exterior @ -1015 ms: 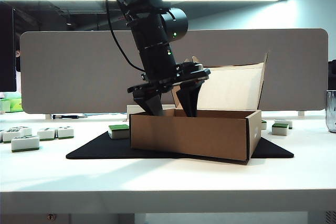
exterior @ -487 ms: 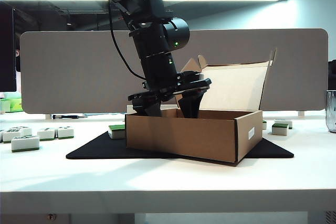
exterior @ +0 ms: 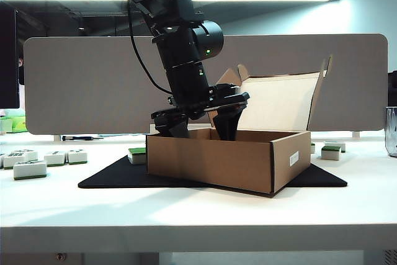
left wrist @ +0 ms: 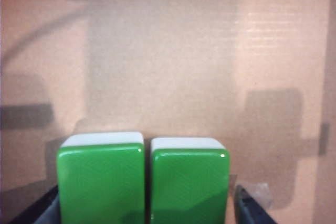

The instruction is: Pick up four mahjong tiles and put them into the paper box.

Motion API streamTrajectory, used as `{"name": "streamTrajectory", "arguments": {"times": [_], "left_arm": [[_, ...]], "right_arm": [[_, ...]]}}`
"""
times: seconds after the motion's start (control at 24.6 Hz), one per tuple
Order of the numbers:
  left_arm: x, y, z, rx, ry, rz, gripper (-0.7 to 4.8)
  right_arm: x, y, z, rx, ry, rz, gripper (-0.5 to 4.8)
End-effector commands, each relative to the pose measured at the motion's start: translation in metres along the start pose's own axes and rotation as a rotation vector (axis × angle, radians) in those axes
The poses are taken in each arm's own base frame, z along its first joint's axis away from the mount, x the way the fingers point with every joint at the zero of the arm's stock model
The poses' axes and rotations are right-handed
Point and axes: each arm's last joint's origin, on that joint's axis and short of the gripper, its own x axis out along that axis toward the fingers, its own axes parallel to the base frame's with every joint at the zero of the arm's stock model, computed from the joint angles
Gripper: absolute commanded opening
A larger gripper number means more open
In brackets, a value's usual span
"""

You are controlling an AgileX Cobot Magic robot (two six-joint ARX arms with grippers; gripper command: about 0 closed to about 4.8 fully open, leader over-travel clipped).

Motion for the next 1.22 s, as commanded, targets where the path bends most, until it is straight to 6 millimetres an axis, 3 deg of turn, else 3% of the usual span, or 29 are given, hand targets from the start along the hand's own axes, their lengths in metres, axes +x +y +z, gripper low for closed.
{"name": "streamTrajectory", "arguments": {"times": [0.04, 0.28, 0.41, 0.49, 0.69, 0.81, 1.01, 1.22], "left_arm": [[-0.014, -0.002, 0.005, 0.002, -0.006, -0.007, 4.04], [-0.073, -0.009, 0.026, 0.044, -0.063, -0.001, 4.03], [-0.103, 0.005, 0.035, 0.166, -0.124, 0.102, 4.03], [-0.109, 0.017, 0.035, 0.198, -0.122, 0.135, 4.03], [-0.11, 0.071, 0.025, 0.2, -0.05, 0.172, 4.03], [-0.097, 0.106, 0.016, 0.199, -0.055, 0.074, 4.01], [-0.074, 0.122, 0.002, 0.522, 0.005, 0.029, 3.99], [-0.066, 0.126, 0.011, 0.591, -0.073, 0.075, 3.99]], "right_arm": [[-0.003, 0.002, -0.001, -0.016, -0.021, 0.005, -0.01], [-0.003, 0.002, -0.001, -0.016, -0.021, 0.004, -0.01], [-0.003, 0.002, -0.001, -0.016, -0.02, 0.005, -0.01], [-0.003, 0.002, -0.001, -0.016, -0.02, 0.005, -0.01], [-0.003, 0.002, -0.001, -0.016, -0.02, 0.005, -0.01], [-0.003, 0.001, -0.001, -0.016, -0.02, 0.003, -0.01], [-0.003, 0.001, -0.001, -0.015, -0.021, 0.001, -0.01], [-0.003, 0.001, -0.001, -0.015, -0.021, 0.001, -0.01]]}}
